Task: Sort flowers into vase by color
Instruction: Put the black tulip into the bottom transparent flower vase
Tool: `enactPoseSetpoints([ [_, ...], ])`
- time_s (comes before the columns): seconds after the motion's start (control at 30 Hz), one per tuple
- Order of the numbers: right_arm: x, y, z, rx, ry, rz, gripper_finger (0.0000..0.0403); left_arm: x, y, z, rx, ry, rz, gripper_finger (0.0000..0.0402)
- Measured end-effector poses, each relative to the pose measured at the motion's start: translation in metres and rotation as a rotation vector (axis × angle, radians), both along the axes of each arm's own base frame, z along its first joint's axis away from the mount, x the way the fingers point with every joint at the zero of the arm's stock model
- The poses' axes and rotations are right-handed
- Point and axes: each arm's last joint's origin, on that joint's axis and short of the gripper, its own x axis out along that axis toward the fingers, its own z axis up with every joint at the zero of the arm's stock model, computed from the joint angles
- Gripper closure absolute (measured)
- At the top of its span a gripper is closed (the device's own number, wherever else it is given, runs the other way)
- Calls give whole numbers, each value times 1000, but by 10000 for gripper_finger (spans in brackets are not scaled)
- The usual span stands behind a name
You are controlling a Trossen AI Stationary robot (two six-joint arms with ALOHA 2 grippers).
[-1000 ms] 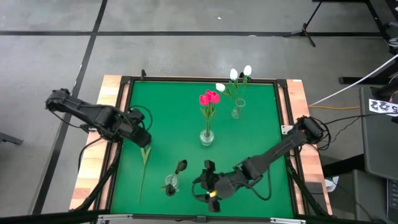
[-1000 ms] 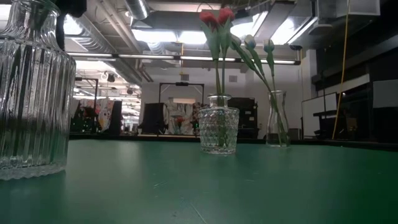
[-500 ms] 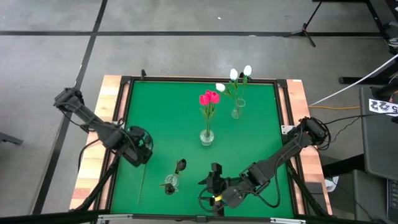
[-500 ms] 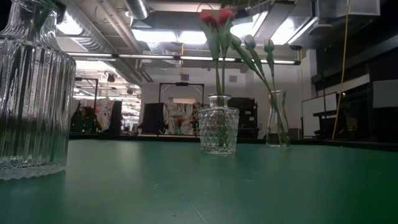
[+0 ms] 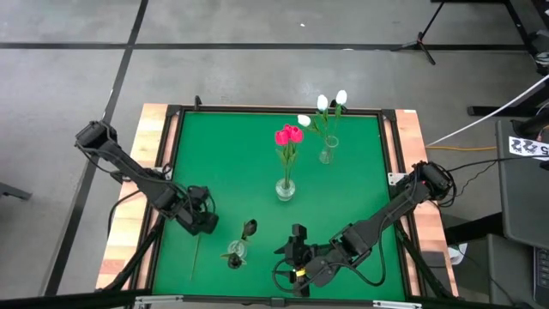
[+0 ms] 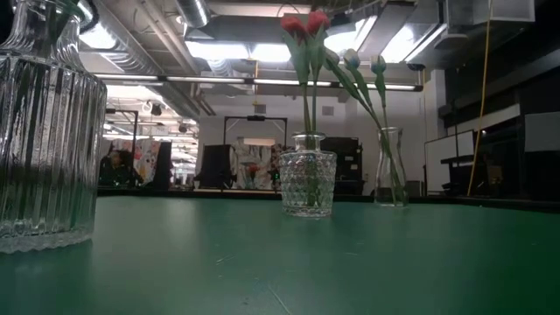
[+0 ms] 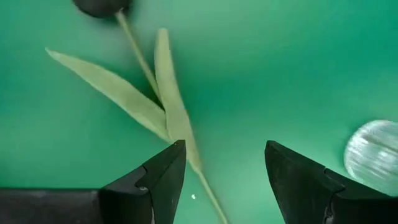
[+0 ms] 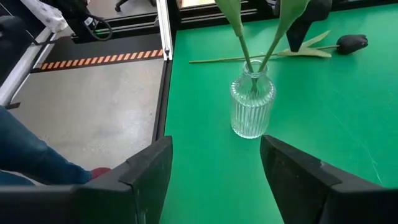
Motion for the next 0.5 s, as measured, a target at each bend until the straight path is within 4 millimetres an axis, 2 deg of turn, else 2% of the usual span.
enactPoseSetpoints([
  [0.2,0,0,0,2,0,-2,159,-7,4,-13,-4,51,37,188],
  [0.37,0,0,0,5,0,-5,159,-6,3,-18,-31,16,45,188],
  [0.5,0,0,0,4,1,-5,159,-8,3,-28,-19,49,56,203],
])
